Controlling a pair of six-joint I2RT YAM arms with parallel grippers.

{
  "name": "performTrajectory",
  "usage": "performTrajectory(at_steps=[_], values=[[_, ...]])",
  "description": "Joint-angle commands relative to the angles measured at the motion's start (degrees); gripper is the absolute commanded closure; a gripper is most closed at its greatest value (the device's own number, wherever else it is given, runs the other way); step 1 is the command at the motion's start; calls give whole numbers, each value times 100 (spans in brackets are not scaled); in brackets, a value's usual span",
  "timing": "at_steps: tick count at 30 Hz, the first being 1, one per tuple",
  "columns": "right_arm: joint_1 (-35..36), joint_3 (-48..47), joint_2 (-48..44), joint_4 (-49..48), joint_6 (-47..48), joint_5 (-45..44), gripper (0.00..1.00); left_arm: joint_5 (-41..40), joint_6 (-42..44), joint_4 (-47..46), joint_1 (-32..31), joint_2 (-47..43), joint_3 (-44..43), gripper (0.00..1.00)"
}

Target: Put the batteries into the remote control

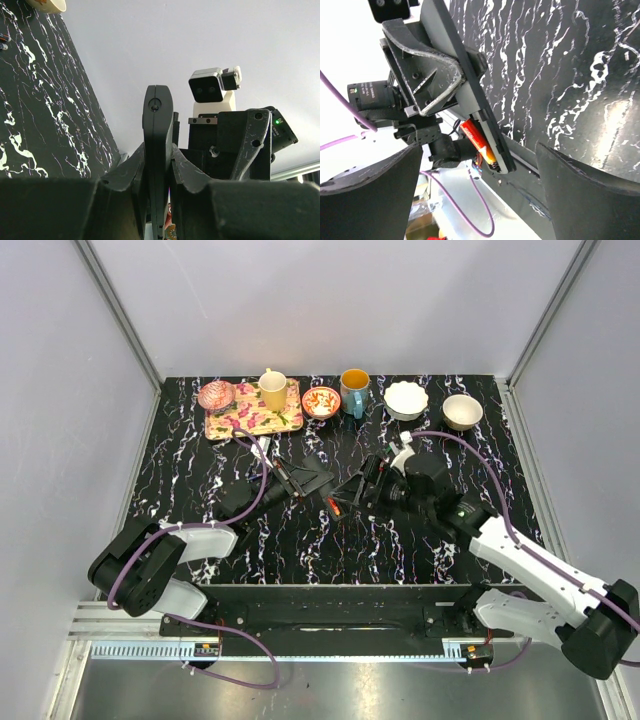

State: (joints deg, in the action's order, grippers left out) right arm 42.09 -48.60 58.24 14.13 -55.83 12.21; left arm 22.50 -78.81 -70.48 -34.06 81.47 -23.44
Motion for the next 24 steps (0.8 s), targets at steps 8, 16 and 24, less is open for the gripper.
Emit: performTrajectory(at_steps=[8, 16, 24], values=[[-60, 122, 495, -973, -446, 783, 3, -44, -12, -660, -4, -123, -143, 100], [-113, 254, 619, -1185, -621, 792, 7, -35, -21, -660, -4, -158, -152, 100], [-245, 448, 654, -1535, -982, 809, 11, -27, -3, -660, -4, -158, -152, 100]])
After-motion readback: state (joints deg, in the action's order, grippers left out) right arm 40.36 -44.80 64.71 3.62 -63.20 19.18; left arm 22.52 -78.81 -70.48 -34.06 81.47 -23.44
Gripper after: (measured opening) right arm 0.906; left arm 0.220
